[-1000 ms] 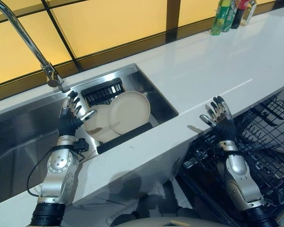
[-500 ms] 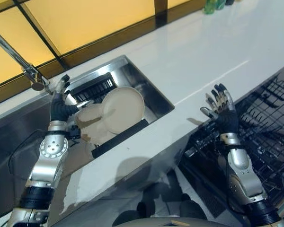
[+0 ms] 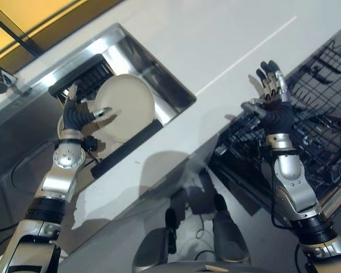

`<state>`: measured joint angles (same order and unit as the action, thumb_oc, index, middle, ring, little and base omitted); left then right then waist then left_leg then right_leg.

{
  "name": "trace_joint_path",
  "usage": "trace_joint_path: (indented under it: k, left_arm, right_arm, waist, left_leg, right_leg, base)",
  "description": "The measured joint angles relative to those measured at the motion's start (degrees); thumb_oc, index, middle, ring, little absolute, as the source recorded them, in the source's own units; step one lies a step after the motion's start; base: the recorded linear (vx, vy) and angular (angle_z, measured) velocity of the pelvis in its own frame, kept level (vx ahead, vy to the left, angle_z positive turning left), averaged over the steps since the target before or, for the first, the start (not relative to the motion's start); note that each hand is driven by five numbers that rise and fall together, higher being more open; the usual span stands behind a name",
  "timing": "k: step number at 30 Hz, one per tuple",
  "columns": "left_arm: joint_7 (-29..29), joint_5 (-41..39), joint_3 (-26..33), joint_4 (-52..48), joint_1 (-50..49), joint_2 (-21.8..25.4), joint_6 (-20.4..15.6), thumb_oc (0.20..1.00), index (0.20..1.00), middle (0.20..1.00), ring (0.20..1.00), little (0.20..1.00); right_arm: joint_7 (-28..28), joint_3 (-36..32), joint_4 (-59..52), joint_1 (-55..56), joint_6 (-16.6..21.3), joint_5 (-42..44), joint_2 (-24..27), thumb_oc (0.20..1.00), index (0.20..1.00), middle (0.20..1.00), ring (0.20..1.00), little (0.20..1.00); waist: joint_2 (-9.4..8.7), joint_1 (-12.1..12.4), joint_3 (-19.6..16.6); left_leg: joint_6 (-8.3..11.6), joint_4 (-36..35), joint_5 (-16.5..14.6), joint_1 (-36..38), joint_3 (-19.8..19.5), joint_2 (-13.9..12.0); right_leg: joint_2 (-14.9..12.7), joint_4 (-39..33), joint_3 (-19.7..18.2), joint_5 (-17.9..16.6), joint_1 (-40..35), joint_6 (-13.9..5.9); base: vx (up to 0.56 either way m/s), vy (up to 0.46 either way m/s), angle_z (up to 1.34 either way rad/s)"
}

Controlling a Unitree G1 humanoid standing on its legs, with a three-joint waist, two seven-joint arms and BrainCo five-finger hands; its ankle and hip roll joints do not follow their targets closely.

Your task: Pick up plates and place into dishwasher.

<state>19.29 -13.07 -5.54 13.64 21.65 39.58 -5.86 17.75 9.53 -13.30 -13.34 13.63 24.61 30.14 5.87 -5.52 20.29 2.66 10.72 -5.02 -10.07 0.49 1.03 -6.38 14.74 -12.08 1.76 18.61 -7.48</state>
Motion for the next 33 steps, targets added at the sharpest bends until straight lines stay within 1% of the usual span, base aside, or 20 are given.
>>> trace_joint_path:
  k: [3, 7, 10, 14, 17, 19, 20, 23, 25, 27, 28, 31, 33]
  left_arm:
    - [0.5, -0.1, -0.1, 0.8, 1.4, 0.0, 0.1, 1.0, 1.0, 1.0, 1.0, 1.0]
    - [1.0, -0.2, -0.2, 3.5, 4.8, 0.2, 0.5, 1.0, 1.0, 1.0, 1.0, 1.0]
    - [1.1, -0.2, -0.4, 6.0, 6.5, 0.4, 0.6, 1.0, 1.0, 1.0, 1.0, 1.0]
    - [1.3, -0.2, -0.5, 7.0, 7.0, 1.0, 1.7, 1.0, 1.0, 1.0, 1.0, 1.0]
    - [2.3, -0.2, -0.5, 8.2, 7.3, 1.2, 2.0, 1.0, 1.0, 1.0, 1.0, 1.0]
    - [3.1, -0.3, -0.5, 9.0, 7.3, 1.2, 2.7, 1.0, 1.0, 1.0, 1.0, 1.0]
    - [3.5, -0.6, -0.4, 10.1, 7.4, 1.2, 2.9, 1.0, 1.0, 1.0, 1.0, 1.0]
    - [4.4, -1.8, -0.4, 12.5, 8.1, 1.2, 3.4, 1.0, 1.0, 1.0, 1.0, 1.0]
    - [4.2, -3.7, -0.3, 13.6, 8.5, 1.2, 3.5, 1.0, 1.0, 1.0, 1.0, 1.0]
    - [0.6, -7.0, 0.6, 14.3, 8.5, 1.2, 3.5, 1.0, 1.0, 1.0, 1.0, 1.0]
    - [-2.5, -9.6, 1.0, 14.2, 8.5, 1.2, 3.6, 1.0, 1.0, 1.0, 1.0, 1.0]
    - [-13.4, -18.6, 1.6, 12.8, 8.3, 0.4, 3.8, 1.0, 1.0, 1.0, 1.0, 1.0]
    - [-18.8, -24.4, 1.4, 11.9, 8.3, -0.9, 3.9, 1.0, 1.0, 1.0, 1.0, 1.0]
  right_arm:
    - [0.6, -0.5, 1.1, -0.5, 0.7, -1.3, 0.1, 1.0, 1.0, 1.0, 1.0, 1.0]
    - [0.8, 0.1, 0.7, -1.7, 0.7, -1.5, -0.2, 1.0, 1.0, 1.0, 1.0, 1.0]
    - [0.8, 0.3, 0.4, -2.3, 0.7, -2.1, -0.2, 1.0, 1.0, 1.0, 1.0, 1.0]
    - [0.7, 0.3, -0.1, -2.3, 0.7, -2.6, -0.2, 1.0, 1.0, 1.0, 1.0, 1.0]
    - [0.3, 0.2, -0.1, -2.3, 0.6, -2.7, -0.2, 1.0, 1.0, 1.0, 1.0, 1.0]
    - [0.1, 0.2, -0.1, -2.1, 0.4, -2.7, -0.3, 1.0, 1.0, 1.0, 1.0, 1.0]
    - [0.0, 0.2, -0.1, -2.0, -0.3, -2.7, -0.3, 1.0, 1.0, 1.0, 1.0, 1.0]
    - [-0.2, 0.2, 3.3, 1.1, -4.6, -2.7, -0.2, 1.0, 1.0, 1.0, 1.0, 1.0]
    - [-0.3, 0.3, 5.6, 4.5, -7.0, -2.7, 0.1, 1.0, 1.0, 1.0, 1.0, 1.0]
    - [-0.8, 0.3, 5.9, 6.2, -8.3, -2.7, 0.3, 1.0, 1.0, 1.0, 1.0, 1.0]
    - [-1.1, 0.2, 5.9, 6.8, -8.4, -2.7, 0.3, 1.0, 1.0, 1.0, 1.0, 1.0]
    - [-1.8, 0.0, 5.9, 7.5, -8.7, -2.7, 0.3, 1.0, 1.0, 1.0, 1.0, 1.0]
    - [-2.4, -0.1, 5.9, 7.6, -8.7, -2.7, 0.3, 1.0, 1.0, 1.0, 1.0, 1.0]
  waist:
    - [-0.09, -0.5, 1.6]
    - [-0.16, -1.3, 2.3]
    - [-0.07, -1.4, 2.9]
    - [0.07, -1.7, 3.0]
    - [0.18, -1.9, 3.0]
    - [0.23, -1.8, 3.0]
    - [0.38, -1.8, 3.1]
    - [0.69, -2.0, 3.2]
    - [1.63, -2.4, 3.7]
    - [2.71, -3.2, 4.2]
    - [3.11, -3.2, 4.4]
    - [3.34, -3.2, 4.4]
    - [3.34, -3.2, 4.4]
  left_leg:
    - [-0.28, 1.0, -0.1, -1.2, 1.2, 0.1]
    - [-0.52, 1.7, -0.2, -2.6, 1.5, 0.3]
    - [-0.55, 1.9, -0.3, -2.5, 2.3, 0.4]
    - [-0.71, 1.8, -0.4, -2.5, 2.7, 0.8]
    - [-0.95, 1.8, -0.4, -2.2, 3.0, 1.3]
    - [-1.16, 1.6, -0.4, -1.4, 3.9, 1.3]
    - [-1.25, 1.5, -0.5, -1.0, 4.1, 1.4]
    - [-1.41, 0.9, -0.4, -0.2, 4.3, 1.6]
    - [-1.49, 0.8, -0.4, -0.2, 4.3, 1.8]
    - [-1.61, 0.7, -0.3, -0.2, 4.2, 2.1]
    - [-1.66, 0.7, -0.4, -0.1, 4.2, 2.1]
    - [-1.68, 0.6, -0.3, 0.1, 4.2, 2.2]
    - [-1.71, 0.6, -0.3, 0.2, 4.3, 2.2]
  right_leg:
    - [0.1, -1.0, -1.3, -1.5, 0.9, -0.29]
    - [-0.1, -2.1, -1.7, -3.1, 1.7, -0.5]
    - [-0.2, -2.1, -1.8, -3.5, 2.0, -0.53]
    - [-0.6, -2.1, -1.8, -3.6, 2.3, -0.7]
    - [-1.0, -2.0, -1.8, -3.7, 2.5, -0.86]
    - [-1.1, -2.0, -1.8, -3.9, 2.3, -0.85]
    - [-1.2, -2.0, -1.8, -3.9, 1.9, -0.86]
    - [-1.4, -2.1, -1.8, -3.9, 1.6, -0.89]
    - [-1.6, -2.2, -1.8, -4.0, 1.6, -0.97]
    - [-1.9, -2.3, -1.8, -4.1, 1.6, -1.12]
    - [-1.9, -2.3, -1.8, -4.1, 1.7, -1.18]
    - [-1.9, -2.3, -1.8, -4.1, 1.6, -1.18]
    - [-2.0, -2.3, -1.8, -4.1, 1.5, -1.2]
  base:
    - [-0.01, 0.061, -0.22]
    - [0.01, 0.082, -0.11]
    - [0.05, 0.103, -0.12]
    - [0.06, 0.104, -0.09]
    - [0.06, 0.096, -0.1]
    - [0.07, 0.08, -0.17]
    - [0.08, 0.095, -0.18]
    - [0.05, 0.073, -0.07]
    - [0.02, 0.06, 0.0]
    - [0.01, 0.038, -0.03]
    - [0.0, 0.026, -0.06]
    - [0.0, 0.006, -0.02]
    - [0.0, 0.0, 0.0]
